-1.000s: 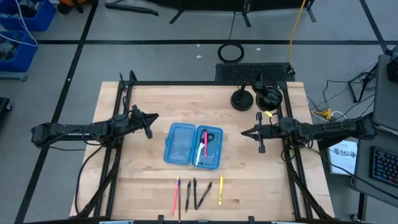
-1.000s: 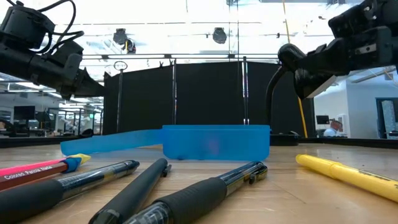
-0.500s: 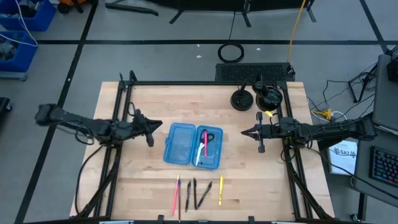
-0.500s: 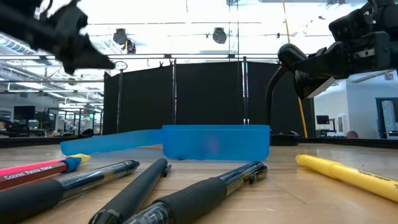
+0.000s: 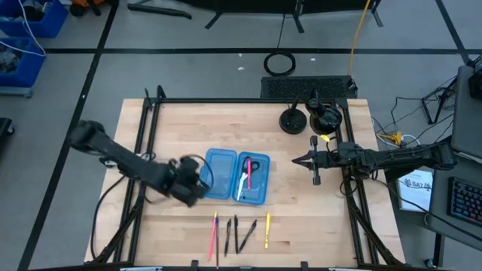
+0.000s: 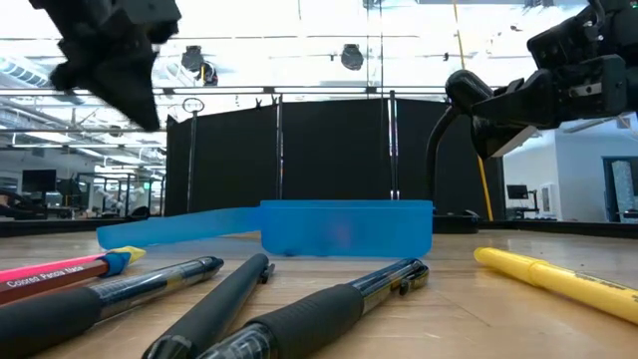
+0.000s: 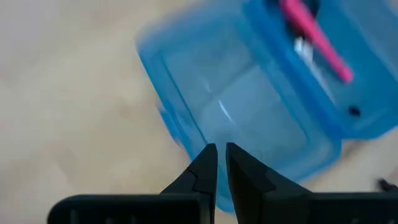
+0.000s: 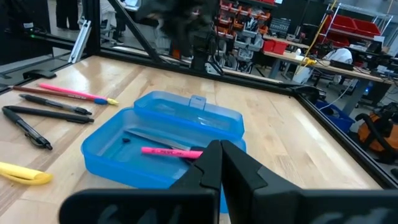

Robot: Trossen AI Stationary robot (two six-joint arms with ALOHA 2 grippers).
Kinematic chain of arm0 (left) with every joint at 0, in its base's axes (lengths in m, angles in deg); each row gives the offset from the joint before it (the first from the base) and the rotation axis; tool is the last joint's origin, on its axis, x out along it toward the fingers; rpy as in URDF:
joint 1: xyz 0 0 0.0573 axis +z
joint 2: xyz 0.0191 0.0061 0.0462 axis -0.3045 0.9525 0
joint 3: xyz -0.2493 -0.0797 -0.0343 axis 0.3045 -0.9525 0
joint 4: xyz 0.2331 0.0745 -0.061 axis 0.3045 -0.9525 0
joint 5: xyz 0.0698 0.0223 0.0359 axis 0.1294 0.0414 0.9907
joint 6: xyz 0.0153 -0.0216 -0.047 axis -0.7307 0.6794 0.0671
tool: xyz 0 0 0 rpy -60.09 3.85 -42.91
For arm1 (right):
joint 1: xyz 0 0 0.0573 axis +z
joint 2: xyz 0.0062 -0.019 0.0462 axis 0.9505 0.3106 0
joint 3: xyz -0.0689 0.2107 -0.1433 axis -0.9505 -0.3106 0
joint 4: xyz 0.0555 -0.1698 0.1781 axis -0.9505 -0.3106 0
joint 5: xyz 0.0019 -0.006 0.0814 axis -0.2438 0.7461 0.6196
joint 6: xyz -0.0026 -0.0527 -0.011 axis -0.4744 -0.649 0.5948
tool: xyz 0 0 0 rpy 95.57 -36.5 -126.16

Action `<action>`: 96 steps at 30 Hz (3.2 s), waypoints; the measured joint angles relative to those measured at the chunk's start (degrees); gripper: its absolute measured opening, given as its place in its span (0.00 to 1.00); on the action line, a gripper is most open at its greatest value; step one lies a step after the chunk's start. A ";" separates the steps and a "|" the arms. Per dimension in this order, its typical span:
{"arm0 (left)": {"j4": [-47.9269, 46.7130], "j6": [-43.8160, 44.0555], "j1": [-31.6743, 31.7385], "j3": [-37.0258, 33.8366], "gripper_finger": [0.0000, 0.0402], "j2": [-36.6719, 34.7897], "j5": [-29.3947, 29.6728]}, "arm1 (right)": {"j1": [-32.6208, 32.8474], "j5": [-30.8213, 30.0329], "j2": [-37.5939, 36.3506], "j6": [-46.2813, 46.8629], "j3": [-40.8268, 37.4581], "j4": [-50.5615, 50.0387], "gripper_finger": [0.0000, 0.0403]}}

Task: Pick & place school supplies into a supply box
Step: Put the pink pencil into the blue supply box

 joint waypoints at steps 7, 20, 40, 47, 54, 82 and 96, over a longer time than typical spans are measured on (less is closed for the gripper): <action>6.28 7.32 -3.71 3.53 0.10 14.44 -11.10 | 0.00 0.00 0.00 -0.22 0.00 -0.61 0.00; 12.78 5.97 -3.94 9.11 0.48 19.09 -19.40 | 0.00 0.00 0.02 -0.02 0.00 -0.57 0.00; 16.44 4.26 -0.53 9.20 0.56 21.38 -26.29 | 0.00 0.00 0.00 -0.20 0.00 -0.57 0.00; 18.58 4.56 -0.55 9.49 0.56 26.21 -29.11 | 0.01 0.00 0.05 -0.17 0.00 -0.55 0.00; 18.31 5.83 -0.73 9.39 0.56 26.85 -28.42 | 0.00 0.00 0.20 -0.02 0.00 -0.42 0.00; 12.64 4.13 -1.28 8.85 0.48 24.16 -21.19 | 0.01 0.00 0.18 0.44 0.00 -0.56 0.00; 16.01 8.07 -3.53 9.03 0.46 24.23 -22.67 | 0.02 0.00 0.20 0.90 0.00 -0.57 0.00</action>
